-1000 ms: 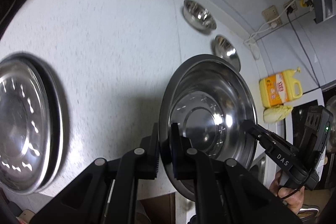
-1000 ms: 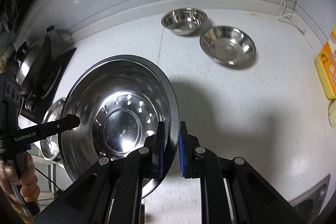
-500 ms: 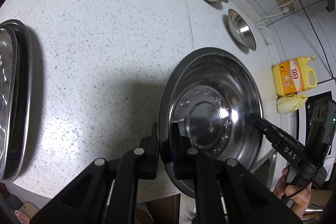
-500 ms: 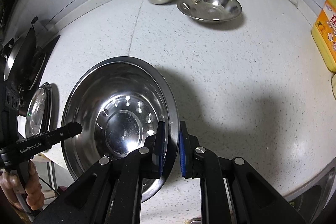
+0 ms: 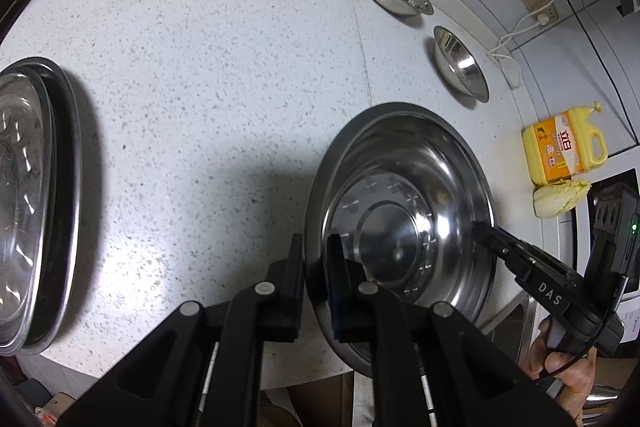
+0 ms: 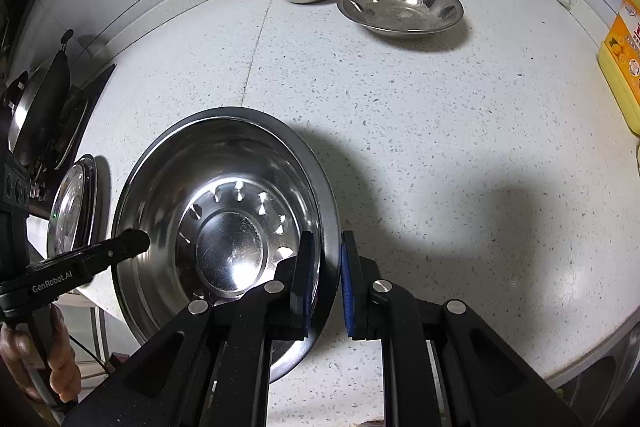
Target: Organize plates and bowls
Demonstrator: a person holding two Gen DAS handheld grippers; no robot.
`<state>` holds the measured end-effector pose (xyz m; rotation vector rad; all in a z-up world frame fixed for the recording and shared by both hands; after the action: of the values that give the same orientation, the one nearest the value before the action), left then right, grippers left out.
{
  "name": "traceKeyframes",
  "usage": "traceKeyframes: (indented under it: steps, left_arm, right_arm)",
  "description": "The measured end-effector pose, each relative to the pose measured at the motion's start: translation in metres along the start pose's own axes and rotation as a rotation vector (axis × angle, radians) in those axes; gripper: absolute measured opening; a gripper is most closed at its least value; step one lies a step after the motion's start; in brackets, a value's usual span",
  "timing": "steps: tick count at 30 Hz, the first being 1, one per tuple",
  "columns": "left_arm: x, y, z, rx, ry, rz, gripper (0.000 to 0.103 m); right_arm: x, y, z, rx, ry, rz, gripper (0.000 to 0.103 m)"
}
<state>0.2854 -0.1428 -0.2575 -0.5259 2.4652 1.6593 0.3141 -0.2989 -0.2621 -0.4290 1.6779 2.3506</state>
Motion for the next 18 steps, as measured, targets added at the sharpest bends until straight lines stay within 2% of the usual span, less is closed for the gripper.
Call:
traceKeyframes:
  steps: [18]
  left_arm:
    - [-0.0076,0.0085,0.0038,-0.023,-0.014,-0.022,0.010]
  right_arm:
    - [-0.0004,0.0042,0.0054,0.007,0.010,-0.013,0.012]
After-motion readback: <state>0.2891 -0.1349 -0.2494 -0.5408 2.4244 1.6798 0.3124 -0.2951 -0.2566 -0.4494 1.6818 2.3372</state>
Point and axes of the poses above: each gripper's, at about its wrist camera, not at the fingertips, and y roughly against the way its jaws point, z to its left, x to its underside, the point moved 9 cm from there along -y, roughly the way its jaws point, and after that the axes turned 8 degrees about -y, right-handed, at the moved point
